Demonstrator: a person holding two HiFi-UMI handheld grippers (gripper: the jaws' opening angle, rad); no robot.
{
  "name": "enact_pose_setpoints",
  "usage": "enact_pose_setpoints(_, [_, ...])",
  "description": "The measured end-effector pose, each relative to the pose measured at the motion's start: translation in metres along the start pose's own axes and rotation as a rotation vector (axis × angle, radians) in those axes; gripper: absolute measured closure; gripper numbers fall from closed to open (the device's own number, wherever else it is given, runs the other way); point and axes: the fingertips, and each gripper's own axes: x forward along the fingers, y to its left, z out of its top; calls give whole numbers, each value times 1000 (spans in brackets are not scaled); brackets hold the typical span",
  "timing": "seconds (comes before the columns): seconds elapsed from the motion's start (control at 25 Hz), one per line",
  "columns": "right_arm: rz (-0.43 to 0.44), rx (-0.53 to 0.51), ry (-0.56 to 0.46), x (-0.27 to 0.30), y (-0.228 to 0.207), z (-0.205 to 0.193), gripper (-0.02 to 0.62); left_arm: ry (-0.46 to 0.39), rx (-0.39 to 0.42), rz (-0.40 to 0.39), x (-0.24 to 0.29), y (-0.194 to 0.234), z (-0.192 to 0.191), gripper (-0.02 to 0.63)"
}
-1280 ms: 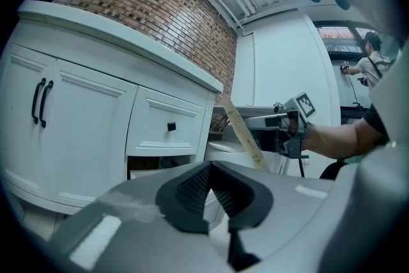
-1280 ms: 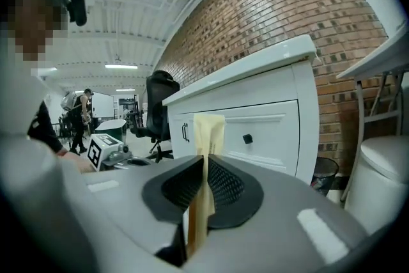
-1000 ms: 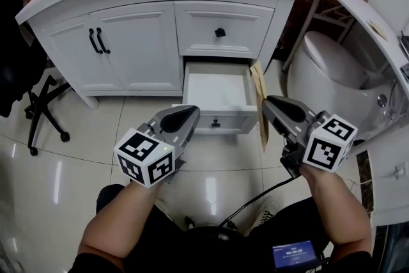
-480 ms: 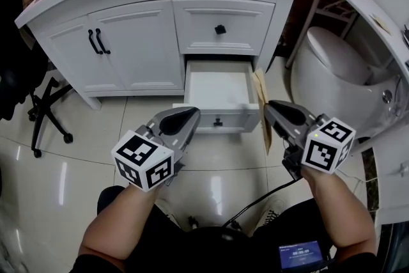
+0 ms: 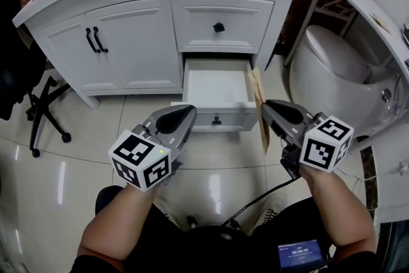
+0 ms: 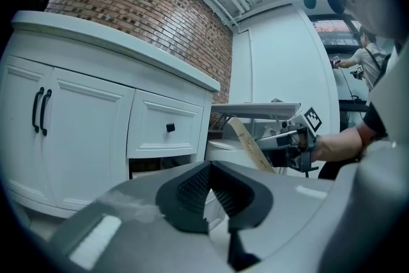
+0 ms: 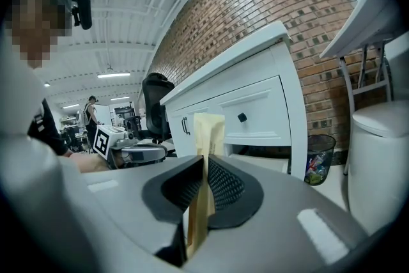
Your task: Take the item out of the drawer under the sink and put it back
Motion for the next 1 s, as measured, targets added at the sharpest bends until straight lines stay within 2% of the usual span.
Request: enact_pose_setpoints(1.0, [-5, -10, 21, 9, 1, 0, 569, -2, -3, 13, -3, 3, 1, 600])
